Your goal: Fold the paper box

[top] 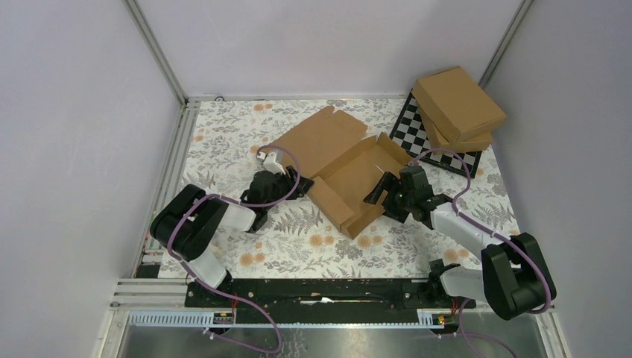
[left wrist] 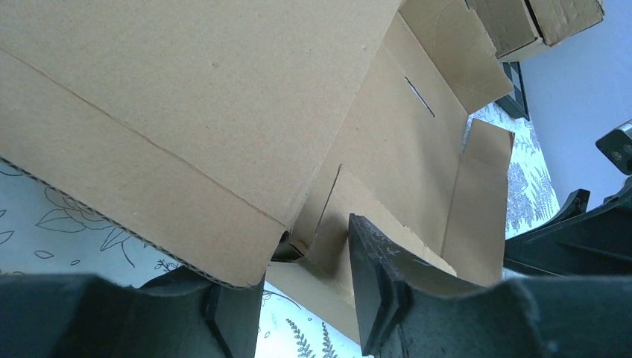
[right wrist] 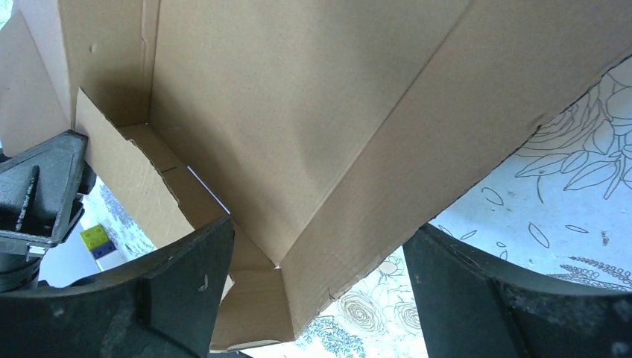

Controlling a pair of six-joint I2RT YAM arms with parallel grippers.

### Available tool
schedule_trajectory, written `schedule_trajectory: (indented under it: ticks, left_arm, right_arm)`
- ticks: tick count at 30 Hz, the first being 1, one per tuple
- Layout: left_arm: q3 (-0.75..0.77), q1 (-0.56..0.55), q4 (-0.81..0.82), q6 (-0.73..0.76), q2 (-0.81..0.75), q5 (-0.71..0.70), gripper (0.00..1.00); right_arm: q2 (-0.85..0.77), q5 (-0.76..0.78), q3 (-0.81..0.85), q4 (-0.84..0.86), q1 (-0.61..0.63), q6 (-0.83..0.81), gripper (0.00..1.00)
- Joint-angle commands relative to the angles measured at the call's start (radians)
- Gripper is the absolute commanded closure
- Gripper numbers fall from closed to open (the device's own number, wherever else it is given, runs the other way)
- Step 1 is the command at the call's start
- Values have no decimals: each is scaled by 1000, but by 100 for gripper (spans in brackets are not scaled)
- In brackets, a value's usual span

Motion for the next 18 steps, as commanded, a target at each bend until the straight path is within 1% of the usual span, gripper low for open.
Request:
schedule_trajectory:
  ticks: [1, 6, 14, 18]
  left_arm:
    - [38, -3, 81, 17, -7, 45, 56]
    - [36, -3, 87, 15, -9, 54, 50]
    - [32, -3, 104, 13, -11, 66, 37]
    - [32, -3, 104, 14, -12, 68, 36]
  right_arm:
    - [-21, -44, 28, 52, -3, 28, 11]
    - [-5, -59, 44, 63, -3, 22, 13]
    - [-4, -62, 44, 62, -2, 4, 13]
    - [2, -61, 45, 61, -3, -1, 13]
